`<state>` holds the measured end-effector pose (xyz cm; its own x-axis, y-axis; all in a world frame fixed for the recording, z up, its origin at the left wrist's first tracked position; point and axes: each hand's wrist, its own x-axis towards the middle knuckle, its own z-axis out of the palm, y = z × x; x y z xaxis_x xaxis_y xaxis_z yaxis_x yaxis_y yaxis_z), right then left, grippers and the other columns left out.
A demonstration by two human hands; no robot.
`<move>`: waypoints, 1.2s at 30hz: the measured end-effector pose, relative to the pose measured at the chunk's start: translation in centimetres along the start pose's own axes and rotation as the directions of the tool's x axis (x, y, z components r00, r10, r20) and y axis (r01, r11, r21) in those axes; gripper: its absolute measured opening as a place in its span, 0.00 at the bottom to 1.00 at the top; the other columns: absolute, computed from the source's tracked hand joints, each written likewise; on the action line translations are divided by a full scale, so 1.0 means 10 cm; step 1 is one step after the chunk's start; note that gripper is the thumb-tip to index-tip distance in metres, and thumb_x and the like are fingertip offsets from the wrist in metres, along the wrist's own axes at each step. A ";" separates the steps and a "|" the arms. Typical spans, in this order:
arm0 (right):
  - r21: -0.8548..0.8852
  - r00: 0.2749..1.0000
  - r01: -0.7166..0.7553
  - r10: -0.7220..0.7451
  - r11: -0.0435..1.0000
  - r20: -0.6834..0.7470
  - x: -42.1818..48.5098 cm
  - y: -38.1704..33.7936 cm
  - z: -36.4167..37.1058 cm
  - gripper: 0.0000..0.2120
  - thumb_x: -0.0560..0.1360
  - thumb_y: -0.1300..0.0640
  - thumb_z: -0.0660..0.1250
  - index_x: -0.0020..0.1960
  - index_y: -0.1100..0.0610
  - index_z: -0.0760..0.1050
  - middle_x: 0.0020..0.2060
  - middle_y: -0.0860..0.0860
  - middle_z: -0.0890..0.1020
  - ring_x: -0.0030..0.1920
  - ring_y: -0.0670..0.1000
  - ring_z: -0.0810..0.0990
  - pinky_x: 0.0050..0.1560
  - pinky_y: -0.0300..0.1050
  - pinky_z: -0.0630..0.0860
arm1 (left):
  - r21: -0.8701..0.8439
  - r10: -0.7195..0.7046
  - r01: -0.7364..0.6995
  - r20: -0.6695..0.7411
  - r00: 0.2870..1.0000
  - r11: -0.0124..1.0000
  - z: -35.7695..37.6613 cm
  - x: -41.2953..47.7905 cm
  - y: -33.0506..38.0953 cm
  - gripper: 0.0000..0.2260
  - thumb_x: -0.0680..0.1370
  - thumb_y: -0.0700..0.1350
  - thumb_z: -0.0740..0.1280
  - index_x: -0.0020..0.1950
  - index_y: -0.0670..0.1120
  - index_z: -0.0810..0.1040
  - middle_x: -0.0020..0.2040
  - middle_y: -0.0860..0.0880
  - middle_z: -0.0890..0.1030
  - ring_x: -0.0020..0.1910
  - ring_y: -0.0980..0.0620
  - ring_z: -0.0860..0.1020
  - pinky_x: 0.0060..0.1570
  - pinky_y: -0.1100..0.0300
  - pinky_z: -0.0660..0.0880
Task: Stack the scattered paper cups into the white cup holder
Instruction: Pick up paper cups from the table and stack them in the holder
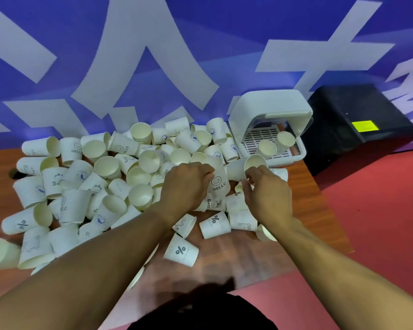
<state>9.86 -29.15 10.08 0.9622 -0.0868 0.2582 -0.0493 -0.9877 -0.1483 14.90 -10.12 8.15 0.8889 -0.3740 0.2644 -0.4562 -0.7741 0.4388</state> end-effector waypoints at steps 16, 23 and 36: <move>-0.046 0.990 -0.132 0.129 0.990 -0.064 0.37 0.49 -0.34 0.05 0.75 0.55 0.66 0.45 0.57 0.75 0.41 0.51 0.76 0.36 0.57 0.76 0.31 0.46 0.71 | -0.146 -0.035 0.040 0.042 0.999 0.989 0.21 0.88 0.49 0.07 0.76 0.51 0.68 0.50 0.53 0.83 0.45 0.53 0.84 0.46 0.47 0.79 0.47 0.53 0.74; -0.069 0.991 -0.096 0.089 0.993 -0.096 0.85 1.28 -0.13 0.04 0.73 0.56 0.67 0.44 0.57 0.76 0.40 0.51 0.77 0.44 0.55 0.75 0.30 0.42 0.61 | -0.080 -0.010 0.006 -0.046 0.999 0.997 0.58 1.37 0.77 0.06 0.73 0.50 0.70 0.48 0.51 0.83 0.44 0.52 0.84 0.41 0.49 0.79 0.39 0.54 0.77; 0.072 0.998 -0.061 0.061 0.996 -0.006 1.58 2.90 0.45 0.04 0.70 0.56 0.69 0.42 0.57 0.77 0.38 0.52 0.77 0.40 0.57 0.74 0.29 0.46 0.71 | 0.020 -0.043 0.043 -0.019 0.999 0.999 1.74 2.02 1.40 0.07 0.75 0.51 0.66 0.48 0.52 0.81 0.40 0.52 0.81 0.38 0.48 0.80 0.31 0.56 0.74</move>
<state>24.81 -58.61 5.56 0.9557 -0.1480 0.2544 -0.0882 -0.9687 -0.2321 27.20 -37.41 4.73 0.9068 -0.3309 0.2612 -0.4164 -0.7999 0.4322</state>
